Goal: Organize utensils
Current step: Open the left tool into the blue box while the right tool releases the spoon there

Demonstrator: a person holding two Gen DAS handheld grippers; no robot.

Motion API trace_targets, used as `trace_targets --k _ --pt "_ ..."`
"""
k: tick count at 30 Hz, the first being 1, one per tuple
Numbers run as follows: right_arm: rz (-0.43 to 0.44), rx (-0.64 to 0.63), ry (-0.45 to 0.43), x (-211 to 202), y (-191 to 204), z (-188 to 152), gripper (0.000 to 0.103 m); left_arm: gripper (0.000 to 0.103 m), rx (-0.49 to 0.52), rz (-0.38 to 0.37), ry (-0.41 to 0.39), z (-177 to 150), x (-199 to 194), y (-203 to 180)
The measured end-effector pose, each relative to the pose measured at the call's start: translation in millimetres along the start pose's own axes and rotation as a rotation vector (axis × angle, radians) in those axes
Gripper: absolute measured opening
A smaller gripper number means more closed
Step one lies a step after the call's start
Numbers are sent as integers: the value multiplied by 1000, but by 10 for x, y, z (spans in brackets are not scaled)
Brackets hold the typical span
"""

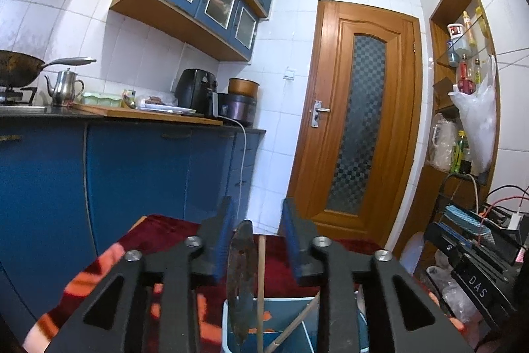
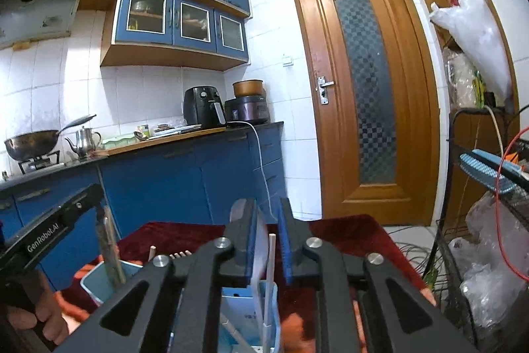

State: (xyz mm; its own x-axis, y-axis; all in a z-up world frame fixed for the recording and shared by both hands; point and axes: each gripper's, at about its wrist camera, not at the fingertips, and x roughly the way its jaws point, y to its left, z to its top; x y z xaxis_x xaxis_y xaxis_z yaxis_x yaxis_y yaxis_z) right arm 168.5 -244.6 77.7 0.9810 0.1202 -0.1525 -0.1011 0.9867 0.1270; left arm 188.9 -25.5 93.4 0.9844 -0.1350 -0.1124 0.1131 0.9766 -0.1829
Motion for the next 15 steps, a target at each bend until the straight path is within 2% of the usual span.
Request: trace_targets --k 6,15 --pt "24 23 6 -109 -18 55 17 33 21 4 15 41 -77 -50" --pt "51 37 46 -376 -21 144 20 33 13 -15 101 104 -260 -53"
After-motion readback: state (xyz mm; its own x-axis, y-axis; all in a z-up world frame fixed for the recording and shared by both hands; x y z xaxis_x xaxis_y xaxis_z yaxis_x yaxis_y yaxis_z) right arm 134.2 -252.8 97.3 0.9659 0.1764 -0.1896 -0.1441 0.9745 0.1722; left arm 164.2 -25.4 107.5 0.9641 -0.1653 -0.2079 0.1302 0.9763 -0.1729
